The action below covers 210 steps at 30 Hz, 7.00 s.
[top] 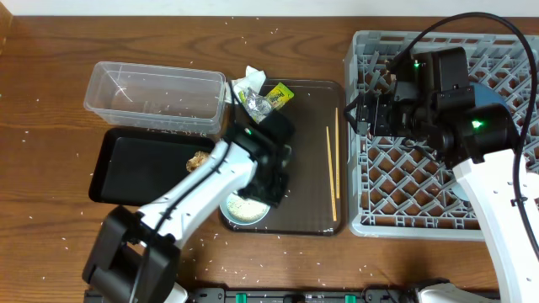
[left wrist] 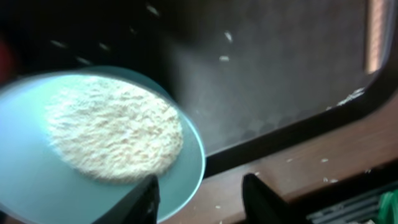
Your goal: Sort waste into correct bins and load items into the dishwasher rack
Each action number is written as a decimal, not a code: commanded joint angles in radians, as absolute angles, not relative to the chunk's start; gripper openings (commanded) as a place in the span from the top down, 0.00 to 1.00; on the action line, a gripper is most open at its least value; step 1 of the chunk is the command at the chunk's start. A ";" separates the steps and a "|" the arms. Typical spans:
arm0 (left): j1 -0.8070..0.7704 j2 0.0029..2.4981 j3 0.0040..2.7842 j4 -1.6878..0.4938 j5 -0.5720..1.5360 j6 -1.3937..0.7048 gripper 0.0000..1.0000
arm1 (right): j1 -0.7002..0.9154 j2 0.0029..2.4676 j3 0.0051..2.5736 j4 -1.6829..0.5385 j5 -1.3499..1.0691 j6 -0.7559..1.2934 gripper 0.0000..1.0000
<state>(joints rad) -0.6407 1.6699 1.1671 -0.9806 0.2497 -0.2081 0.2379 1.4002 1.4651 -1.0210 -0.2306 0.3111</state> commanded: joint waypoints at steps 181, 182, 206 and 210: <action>0.706 1.538 0.785 -0.714 1.529 0.393 0.94 | 0.229 1.386 1.472 -1.097 -0.221 0.314 0.15; 0.706 1.540 0.785 -0.720 1.573 0.338 0.94 | 0.229 1.385 1.472 -1.094 -0.221 0.313 0.15; 0.632 1.409 0.818 -0.581 1.571 0.126 0.94 | 0.226 1.378 1.472 -1.089 -0.221 0.313 0.14; 0.554 1.407 0.820 -0.319 1.565 -0.020 0.94 | 0.196 1.338 1.474 -1.080 -0.221 0.314 0.12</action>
<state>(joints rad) 0.6029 1.4246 0.8070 -0.4175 1.5459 0.1040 0.2363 1.3888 1.4651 -1.0836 -0.2276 0.3111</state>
